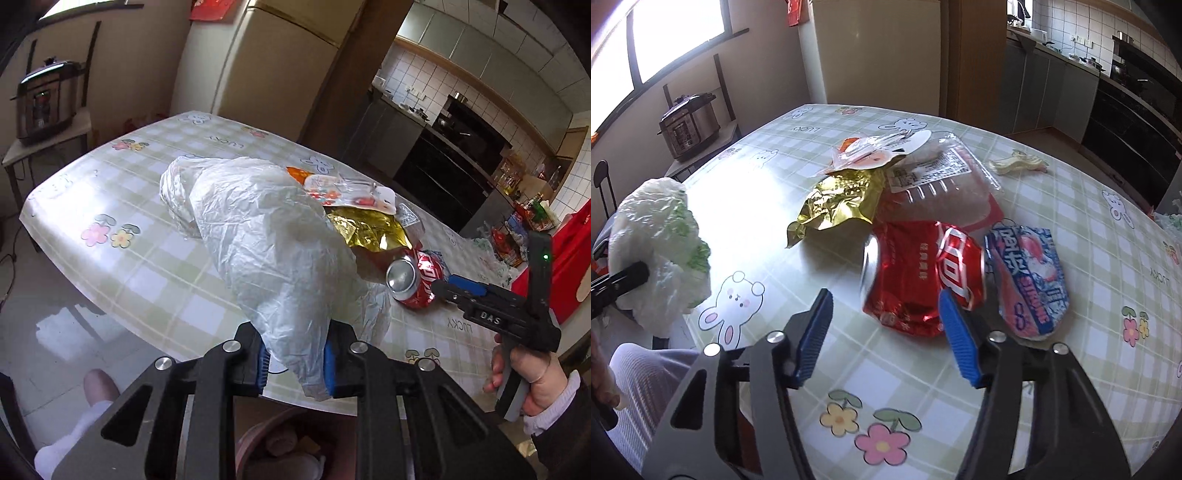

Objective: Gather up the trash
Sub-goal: 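Grasp the crushed red cola can with the right gripper while the left gripper holds the plastic bag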

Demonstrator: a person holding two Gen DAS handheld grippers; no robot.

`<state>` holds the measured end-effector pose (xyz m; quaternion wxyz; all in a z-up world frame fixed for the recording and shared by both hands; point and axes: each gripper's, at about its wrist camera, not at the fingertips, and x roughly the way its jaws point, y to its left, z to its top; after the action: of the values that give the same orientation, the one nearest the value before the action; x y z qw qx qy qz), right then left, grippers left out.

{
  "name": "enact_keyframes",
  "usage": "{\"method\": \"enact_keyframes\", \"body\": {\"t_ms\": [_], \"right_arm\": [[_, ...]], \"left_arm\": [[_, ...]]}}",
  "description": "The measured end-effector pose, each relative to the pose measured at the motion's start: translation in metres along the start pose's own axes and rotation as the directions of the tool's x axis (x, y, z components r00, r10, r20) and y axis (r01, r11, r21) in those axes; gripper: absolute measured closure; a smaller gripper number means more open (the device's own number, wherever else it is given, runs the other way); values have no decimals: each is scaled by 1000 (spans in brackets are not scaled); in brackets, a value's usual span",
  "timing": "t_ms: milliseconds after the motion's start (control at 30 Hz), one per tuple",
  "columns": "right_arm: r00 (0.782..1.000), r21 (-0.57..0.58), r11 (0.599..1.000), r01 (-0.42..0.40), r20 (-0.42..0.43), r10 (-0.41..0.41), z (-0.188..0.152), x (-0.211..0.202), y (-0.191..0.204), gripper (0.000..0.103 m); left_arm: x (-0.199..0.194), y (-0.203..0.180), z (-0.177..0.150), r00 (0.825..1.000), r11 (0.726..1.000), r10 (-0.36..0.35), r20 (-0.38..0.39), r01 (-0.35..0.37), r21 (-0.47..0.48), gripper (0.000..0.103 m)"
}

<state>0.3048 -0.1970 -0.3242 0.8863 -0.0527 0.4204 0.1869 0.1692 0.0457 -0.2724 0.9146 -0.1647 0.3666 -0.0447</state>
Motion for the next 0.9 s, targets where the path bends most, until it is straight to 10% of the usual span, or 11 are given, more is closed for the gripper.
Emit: {"method": "enact_keyframes", "body": {"t_ms": [500, 900], "right_arm": [[988, 49, 991, 126, -96, -120, 17, 56, 9, 67], [999, 72, 997, 35, 12, -36, -4, -27, 13, 81]], "left_arm": [[-13, 12, -7, 1000, 1000, 9, 4, -9, -13, 81], [-40, -17, -18, 999, 997, -36, -5, 36, 61, 81]]}}
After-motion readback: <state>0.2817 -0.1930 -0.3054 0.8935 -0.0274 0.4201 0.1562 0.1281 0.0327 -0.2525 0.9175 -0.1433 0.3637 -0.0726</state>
